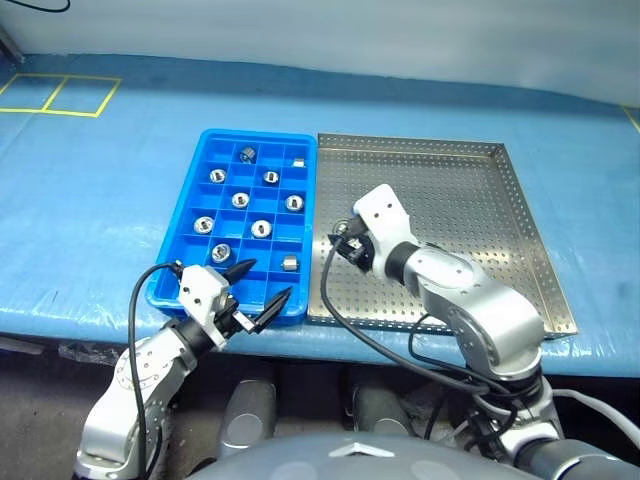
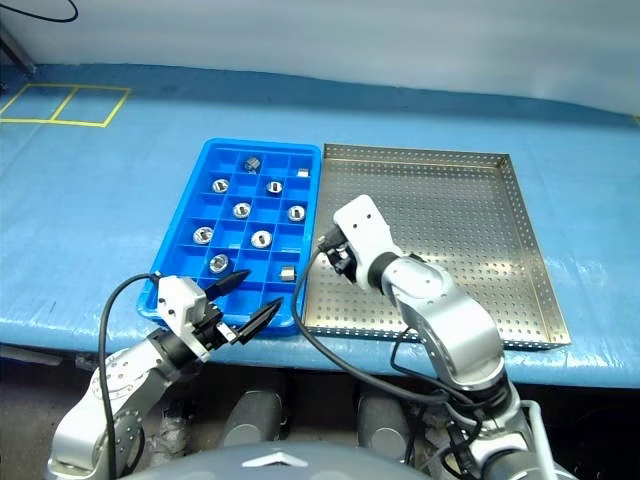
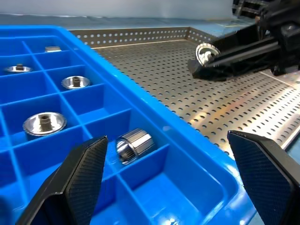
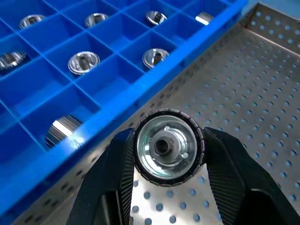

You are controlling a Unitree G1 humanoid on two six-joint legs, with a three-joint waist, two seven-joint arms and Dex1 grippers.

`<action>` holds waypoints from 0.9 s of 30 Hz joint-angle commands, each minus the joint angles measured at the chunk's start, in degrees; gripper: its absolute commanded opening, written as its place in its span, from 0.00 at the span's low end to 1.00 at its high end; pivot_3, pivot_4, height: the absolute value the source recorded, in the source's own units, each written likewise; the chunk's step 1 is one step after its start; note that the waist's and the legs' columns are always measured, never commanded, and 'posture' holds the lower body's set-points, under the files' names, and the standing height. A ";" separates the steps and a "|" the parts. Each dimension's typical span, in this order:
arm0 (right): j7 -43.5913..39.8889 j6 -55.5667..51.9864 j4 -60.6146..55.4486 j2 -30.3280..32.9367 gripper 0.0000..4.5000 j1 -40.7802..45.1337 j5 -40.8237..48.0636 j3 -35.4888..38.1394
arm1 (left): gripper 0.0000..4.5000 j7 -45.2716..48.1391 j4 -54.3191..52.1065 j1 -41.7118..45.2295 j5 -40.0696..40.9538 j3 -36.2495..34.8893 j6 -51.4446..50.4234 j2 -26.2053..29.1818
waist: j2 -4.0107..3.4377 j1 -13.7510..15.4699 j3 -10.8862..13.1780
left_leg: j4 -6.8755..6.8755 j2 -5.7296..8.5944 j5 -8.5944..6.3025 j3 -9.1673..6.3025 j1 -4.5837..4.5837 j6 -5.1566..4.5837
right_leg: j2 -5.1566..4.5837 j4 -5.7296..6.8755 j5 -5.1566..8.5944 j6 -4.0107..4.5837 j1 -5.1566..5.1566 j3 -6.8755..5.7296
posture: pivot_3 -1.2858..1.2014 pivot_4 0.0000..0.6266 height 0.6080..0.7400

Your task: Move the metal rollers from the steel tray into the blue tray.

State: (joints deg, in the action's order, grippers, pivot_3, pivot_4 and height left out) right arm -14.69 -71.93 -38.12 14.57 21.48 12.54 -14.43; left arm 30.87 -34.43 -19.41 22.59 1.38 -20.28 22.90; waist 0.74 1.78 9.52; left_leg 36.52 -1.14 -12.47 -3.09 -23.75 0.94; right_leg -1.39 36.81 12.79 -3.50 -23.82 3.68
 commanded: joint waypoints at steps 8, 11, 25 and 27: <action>-4.92 12.98 11.81 -4.45 0.42 4.99 0.26 -10.53 | 1.00 -3.70 -9.45 -11.34 0.12 -4.98 2.75 -0.35 | 0.01 2.83 0.02 | -0.12 -0.01 0.00 -0.01 0.03 0.00 | 0.00 -0.01 0.04 0.08 -0.03 -0.03 | 0.68 0.24 1.00; -5.99 14.71 13.58 -5.00 0.42 4.66 0.11 -12.98 | 1.00 -4.31 -10.20 -13.30 0.10 -5.37 2.78 -0.48 | 0.00 3.82 0.02 | -0.14 -0.01 0.00 0.00 0.03 0.01 | -0.01 -0.03 0.05 0.09 -0.05 -0.03 | 0.68 0.24 1.00; -10.92 15.36 17.94 -4.23 0.42 1.27 0.77 -18.71 | 1.00 -3.61 -9.34 -16.54 0.54 -6.19 5.15 -0.19 | 0.01 5.62 0.02 | -0.42 -0.03 -0.01 0.03 0.00 0.03 | 0.00 -0.09 0.12 0.19 -0.23 -0.06 | 0.68 0.24 1.00; -11.18 15.14 18.25 -3.67 0.59 1.13 0.58 -18.76 | 1.00 -3.01 -8.81 -16.09 0.64 -6.09 5.32 0.06 | 0.02 5.76 0.01 | -0.42 -0.03 -0.01 0.03 0.00 0.04 | -0.01 -0.10 0.13 0.19 -0.22 -0.06 | 0.68 0.24 1.00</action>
State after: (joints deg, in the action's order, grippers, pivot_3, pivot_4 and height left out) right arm -24.88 -55.54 -19.65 10.46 23.52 12.51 -32.15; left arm 27.09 -42.09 -35.53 22.67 -4.08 -16.68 22.73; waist 0.75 7.54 9.54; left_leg 36.10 -1.17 -12.49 -3.06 -23.75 0.99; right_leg -1.40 36.71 12.92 -3.31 -24.05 3.62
